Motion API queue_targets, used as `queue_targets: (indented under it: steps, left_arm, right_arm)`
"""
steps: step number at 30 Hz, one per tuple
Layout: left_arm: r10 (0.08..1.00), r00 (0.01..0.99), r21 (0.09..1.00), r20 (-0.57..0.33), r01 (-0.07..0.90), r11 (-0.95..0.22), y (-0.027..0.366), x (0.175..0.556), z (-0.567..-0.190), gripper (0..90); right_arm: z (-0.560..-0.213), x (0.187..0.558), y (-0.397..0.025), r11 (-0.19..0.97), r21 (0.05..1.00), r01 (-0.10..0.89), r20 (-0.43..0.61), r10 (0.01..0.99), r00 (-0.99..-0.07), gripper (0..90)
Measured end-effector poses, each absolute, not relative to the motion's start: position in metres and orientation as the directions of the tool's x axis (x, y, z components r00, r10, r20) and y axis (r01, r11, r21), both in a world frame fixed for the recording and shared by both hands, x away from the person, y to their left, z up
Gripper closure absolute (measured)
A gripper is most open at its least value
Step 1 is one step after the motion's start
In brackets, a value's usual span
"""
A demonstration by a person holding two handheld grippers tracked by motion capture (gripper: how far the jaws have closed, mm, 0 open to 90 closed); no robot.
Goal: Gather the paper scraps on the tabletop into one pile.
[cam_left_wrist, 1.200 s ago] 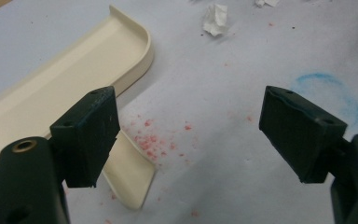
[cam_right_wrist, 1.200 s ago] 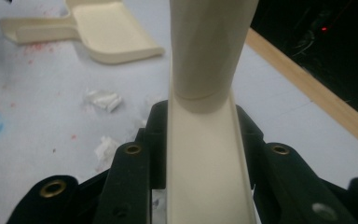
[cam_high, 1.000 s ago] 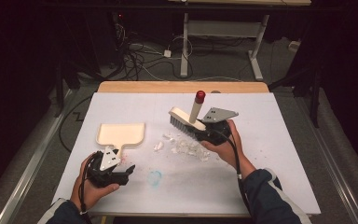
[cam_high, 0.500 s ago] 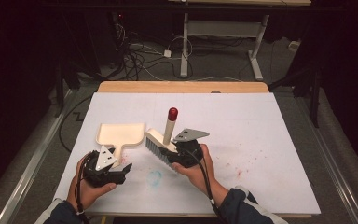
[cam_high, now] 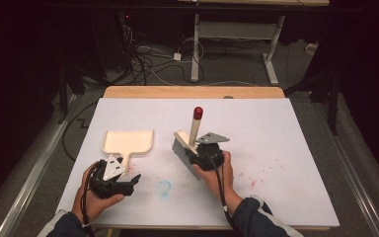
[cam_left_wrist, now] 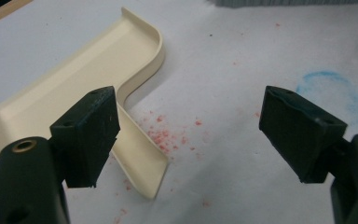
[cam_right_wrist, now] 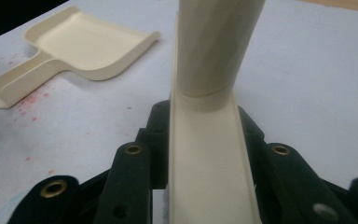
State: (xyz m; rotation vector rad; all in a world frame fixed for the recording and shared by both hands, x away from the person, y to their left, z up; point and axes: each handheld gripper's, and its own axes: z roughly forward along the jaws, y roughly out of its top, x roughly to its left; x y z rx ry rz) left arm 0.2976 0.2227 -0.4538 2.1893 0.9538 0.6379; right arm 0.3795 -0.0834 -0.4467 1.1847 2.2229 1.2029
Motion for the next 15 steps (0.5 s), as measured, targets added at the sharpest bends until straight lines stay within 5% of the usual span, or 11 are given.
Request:
queue_targets:
  steps: [15]
  left_arm:
    - [0.767,0.619,0.722,0.169,0.452,-0.524,0.222,0.298,-0.454,19.4]
  right_arm:
    - [-0.419,0.365,-0.086,0.226,0.859,0.460,0.115,0.790,-0.602,67.7]
